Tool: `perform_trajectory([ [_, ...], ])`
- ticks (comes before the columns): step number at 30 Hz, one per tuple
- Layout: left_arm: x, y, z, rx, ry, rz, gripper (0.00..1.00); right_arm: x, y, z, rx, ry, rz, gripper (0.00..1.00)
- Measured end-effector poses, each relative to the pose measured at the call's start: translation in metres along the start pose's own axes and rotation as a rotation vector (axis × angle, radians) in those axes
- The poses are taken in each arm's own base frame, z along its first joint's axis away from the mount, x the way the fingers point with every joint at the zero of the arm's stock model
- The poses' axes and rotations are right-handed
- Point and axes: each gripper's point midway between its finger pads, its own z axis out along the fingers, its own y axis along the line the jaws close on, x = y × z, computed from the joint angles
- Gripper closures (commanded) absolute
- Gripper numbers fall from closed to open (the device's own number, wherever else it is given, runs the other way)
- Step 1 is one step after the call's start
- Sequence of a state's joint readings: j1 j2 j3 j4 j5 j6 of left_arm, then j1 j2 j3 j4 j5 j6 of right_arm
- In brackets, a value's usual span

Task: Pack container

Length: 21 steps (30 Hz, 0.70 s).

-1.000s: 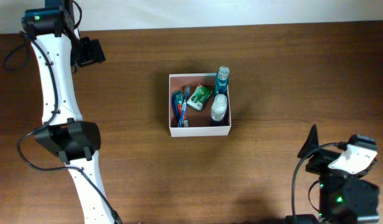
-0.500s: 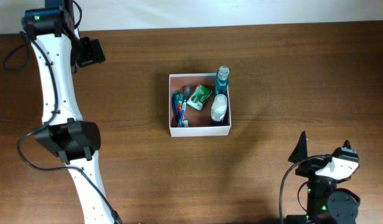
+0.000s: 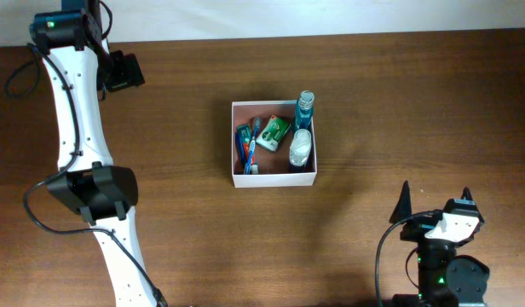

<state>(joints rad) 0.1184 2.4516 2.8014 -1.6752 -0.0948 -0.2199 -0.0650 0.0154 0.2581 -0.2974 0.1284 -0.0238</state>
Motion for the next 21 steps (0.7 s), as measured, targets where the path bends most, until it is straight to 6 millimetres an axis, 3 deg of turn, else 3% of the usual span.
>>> perform_trajectory([
  [10, 0.000, 0.000, 0.000, 0.000, 0.000, 0.000, 0.01, 0.027, 0.007, 0.014, -0.026, -0.007, -0.002, 0.02],
  [21, 0.000, 0.000, 0.000, 0.000, 0.000, 0.000, 0.00, 0.043, 0.020, 0.023, -0.079, -0.040, 0.000, 0.02],
])
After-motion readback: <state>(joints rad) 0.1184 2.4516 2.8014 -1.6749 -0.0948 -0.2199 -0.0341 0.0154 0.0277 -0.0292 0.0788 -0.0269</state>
